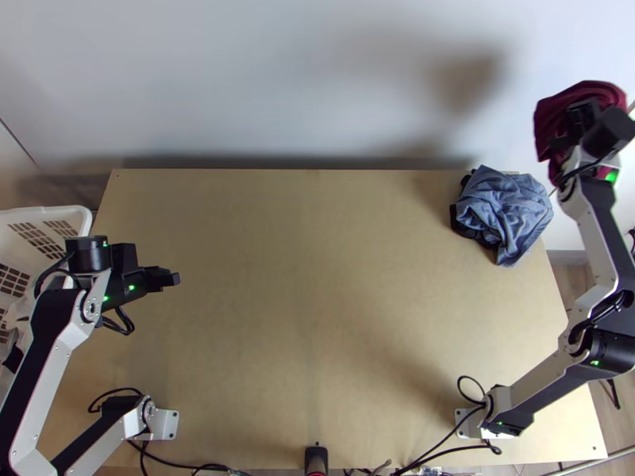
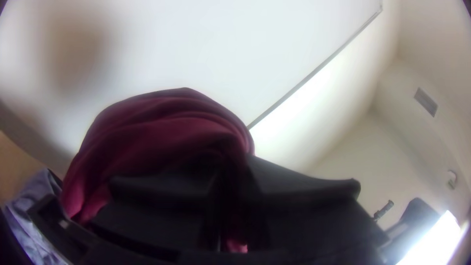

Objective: Fold the t-shirt

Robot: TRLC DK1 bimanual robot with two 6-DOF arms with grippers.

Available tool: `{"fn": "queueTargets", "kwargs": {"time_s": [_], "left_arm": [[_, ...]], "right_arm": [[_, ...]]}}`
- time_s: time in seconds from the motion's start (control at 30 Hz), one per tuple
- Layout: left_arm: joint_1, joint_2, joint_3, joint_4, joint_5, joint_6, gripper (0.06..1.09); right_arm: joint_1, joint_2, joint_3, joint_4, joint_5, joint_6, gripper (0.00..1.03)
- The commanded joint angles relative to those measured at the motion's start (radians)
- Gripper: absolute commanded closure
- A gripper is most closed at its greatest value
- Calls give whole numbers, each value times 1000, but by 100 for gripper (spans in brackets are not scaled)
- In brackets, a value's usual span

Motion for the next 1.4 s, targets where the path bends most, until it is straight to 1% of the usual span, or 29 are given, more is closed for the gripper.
{"fn": "queueTargets", "kwargs": {"time_s": [0.0, 0.1, 0.2, 0.37, 0.43, 0.5, 0.7, 0.87, 0.97, 1.07, 1.17, 1.3, 1.37], "left_arm": [[11, 7, -24, 7, 3, 0, 102], [28, 1, -50, 7, 6, 1, 102], [45, -6, -67, 7, 16, 4, 102], [118, -22, -62, -1, 43, 47, 102], [155, -23, -59, -9, 66, 63, 102], [180, -25, -59, -24, 76, 84, 102], [223, -31, -61, -42, 85, 127, 102], [230, -32, -61, -48, 102, 127, 102], [229, -31, -68, -47, 104, 125, 102], [221, -31, -78, -45, 105, 113, 102], [214, -31, -78, -44, 105, 98, 103], [220, -37, -67, -47, 104, 99, 102], [224, -40, -67, -53, 104, 107, 102]], "right_arm": [[-71, 32, 66, -25, -55, -55, 100], [-68, 12, -33, -5, -58, -83, 100], [-41, -12, -172, 84, -63, -118, 100], [-8, 0, -332, 113, -60, -113, 100], [13, 0, -407, 171, -55, -118, 100], [41, 0, -456, 196, -40, -118, 100], [93, 2, -468, 202, -2, -103, 100], [104, 3, -438, 202, 9, -95, 100], [114, 5, -458, 200, 12, -87, 100], [137, 25, -514, 200, 26, -66, 100], [171, 60, -591, 202, 52, -24, 100], [208, 92, -662, 203, 63, 55, 100], [214, 117, -680, 203, 63, 80, 100]]}}
